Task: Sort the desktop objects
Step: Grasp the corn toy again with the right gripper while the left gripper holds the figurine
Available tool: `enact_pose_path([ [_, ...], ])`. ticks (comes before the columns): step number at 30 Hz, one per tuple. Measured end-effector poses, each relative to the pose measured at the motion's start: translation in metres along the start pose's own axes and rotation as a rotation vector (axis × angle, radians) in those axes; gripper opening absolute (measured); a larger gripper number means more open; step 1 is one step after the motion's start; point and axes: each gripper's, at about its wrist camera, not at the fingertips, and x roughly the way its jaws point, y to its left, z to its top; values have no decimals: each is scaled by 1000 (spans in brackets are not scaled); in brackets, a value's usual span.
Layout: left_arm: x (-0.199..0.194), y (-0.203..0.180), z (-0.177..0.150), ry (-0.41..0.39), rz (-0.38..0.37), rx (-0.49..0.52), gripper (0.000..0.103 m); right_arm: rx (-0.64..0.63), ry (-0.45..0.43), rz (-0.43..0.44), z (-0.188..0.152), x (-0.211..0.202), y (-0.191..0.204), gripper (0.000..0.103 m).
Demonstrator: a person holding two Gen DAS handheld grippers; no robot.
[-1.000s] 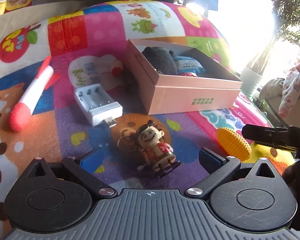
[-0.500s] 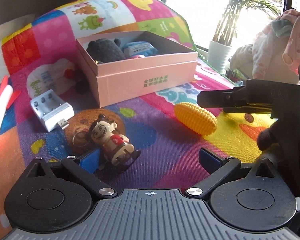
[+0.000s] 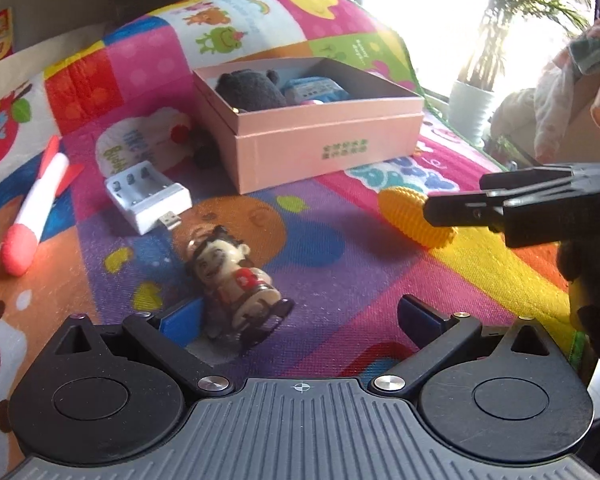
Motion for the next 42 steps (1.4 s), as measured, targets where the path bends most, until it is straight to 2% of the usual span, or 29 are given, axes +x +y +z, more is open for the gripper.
enact_pose_path([
  [1,-3,4,0,-18,7,-29,103,-40,-4,-17,1,-1,4,95],
  [2,-5,9,-1,-33,8,-56,103,-62,2,-15,2,0,7,83],
  [3,-7,13,-1,-45,8,-80,103,-74,22,3,4,2,10,77],
  [5,-10,18,-1,-59,6,-112,103,-75,54,38,8,8,14,56],
  [9,-11,19,-1,-67,9,-124,103,-101,84,26,10,25,25,40],
  [10,-12,20,-1,-70,12,-125,103,-102,97,31,10,28,26,32],
  [17,-9,25,3,-69,25,-159,103,-65,81,46,0,9,21,31],
  [20,-3,23,9,-57,24,-143,103,-48,68,49,-10,1,18,31],
  [24,6,12,22,-67,-29,-89,103,-69,35,48,-17,-3,21,31],
  [29,1,0,27,-101,-124,-31,103,-3,21,65,-16,-4,10,31],
  [32,-8,-5,24,-112,-50,10,103,26,13,65,-16,-4,6,31],
  [34,-7,-7,21,-89,26,31,103,30,10,67,-16,-5,5,31],
  [36,-4,-4,18,-60,57,27,102,25,6,74,-17,-5,6,31],
  [38,1,-2,15,-33,68,14,96,21,4,71,-17,-5,7,31],
  [39,4,-1,14,-23,71,10,84,19,4,69,-17,-5,7,31],
  [40,7,-1,14,-14,72,5,77,16,4,64,-17,-5,8,31],
  [42,10,0,13,-11,78,3,75,3,5,52,-17,-5,10,31],
])
